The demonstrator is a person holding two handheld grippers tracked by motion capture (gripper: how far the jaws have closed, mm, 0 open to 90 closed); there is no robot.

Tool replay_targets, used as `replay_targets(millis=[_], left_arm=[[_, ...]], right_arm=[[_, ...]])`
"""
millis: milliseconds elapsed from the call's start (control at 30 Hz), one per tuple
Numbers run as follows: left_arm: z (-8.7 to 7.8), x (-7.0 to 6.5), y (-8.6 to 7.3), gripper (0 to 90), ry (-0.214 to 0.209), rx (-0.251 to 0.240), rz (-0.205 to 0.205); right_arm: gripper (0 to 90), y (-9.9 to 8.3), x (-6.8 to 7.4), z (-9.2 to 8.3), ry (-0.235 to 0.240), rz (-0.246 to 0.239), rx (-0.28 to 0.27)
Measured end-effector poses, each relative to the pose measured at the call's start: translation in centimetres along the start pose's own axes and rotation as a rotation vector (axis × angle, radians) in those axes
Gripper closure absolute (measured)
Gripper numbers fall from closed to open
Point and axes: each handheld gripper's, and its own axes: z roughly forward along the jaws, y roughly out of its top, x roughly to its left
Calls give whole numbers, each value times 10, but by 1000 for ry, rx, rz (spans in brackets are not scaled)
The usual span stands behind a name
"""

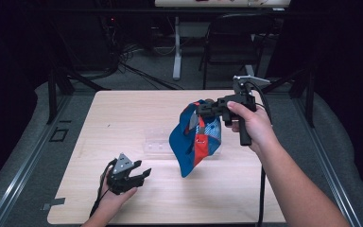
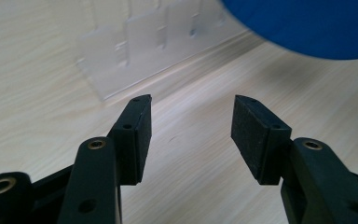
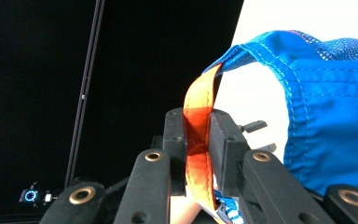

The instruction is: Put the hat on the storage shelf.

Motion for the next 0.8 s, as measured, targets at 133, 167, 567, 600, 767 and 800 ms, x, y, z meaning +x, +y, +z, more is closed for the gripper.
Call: replay_targets(millis=[133, 167, 567, 600, 767, 800], left_arm=[[0, -14, 10, 465, -30, -32, 26], [1, -19, 13, 465, -45, -41, 31], [18, -71, 38, 469, -147, -85, 136], [20, -74, 39, 470, -145, -83, 140], [26, -82, 43, 476, -129, -88, 152], [27, -83, 43, 476, -120, -93, 152]], right_arm=[[780, 2, 1, 2, 6, -3, -11], [780, 2, 1, 2, 6, -2, -10], [780, 8, 3, 3, 0, -8, -33], [780, 8, 4, 3, -1, -7, -31], [780, 9, 5, 4, 0, -10, -28], [780, 9, 5, 5, 3, -10, -27]])
